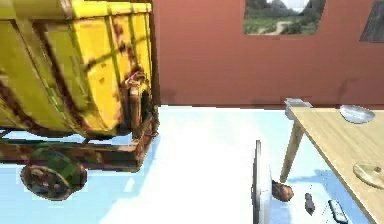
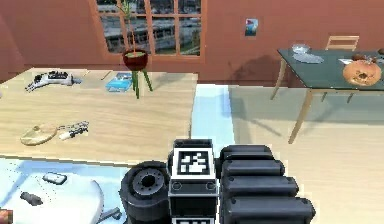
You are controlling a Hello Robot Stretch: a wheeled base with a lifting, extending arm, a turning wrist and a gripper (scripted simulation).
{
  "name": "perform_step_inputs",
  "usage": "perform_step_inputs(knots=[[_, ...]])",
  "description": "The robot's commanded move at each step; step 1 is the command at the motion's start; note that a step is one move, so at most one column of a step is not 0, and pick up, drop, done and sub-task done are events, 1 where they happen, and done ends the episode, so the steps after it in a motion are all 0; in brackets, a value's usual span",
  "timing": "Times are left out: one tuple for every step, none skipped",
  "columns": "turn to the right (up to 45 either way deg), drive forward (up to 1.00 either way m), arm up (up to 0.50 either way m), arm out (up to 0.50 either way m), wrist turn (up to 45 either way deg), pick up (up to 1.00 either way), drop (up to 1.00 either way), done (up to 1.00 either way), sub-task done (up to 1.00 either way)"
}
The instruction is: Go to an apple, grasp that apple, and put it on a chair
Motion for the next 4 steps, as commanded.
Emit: perform_step_inputs(knots=[[45.0,0.00,0.00,0.00,0.0,0.00,0.00,0.00,0.00],[3.0,0.00,0.00,0.00,0.0,0.00,0.00,0.00,0.00],[-45.0,0.00,0.00,0.00,0.0,0.00,0.00,0.00,0.00],[-21.0,0.00,0.00,0.00,0.0,0.00,0.00,0.00,0.00]])
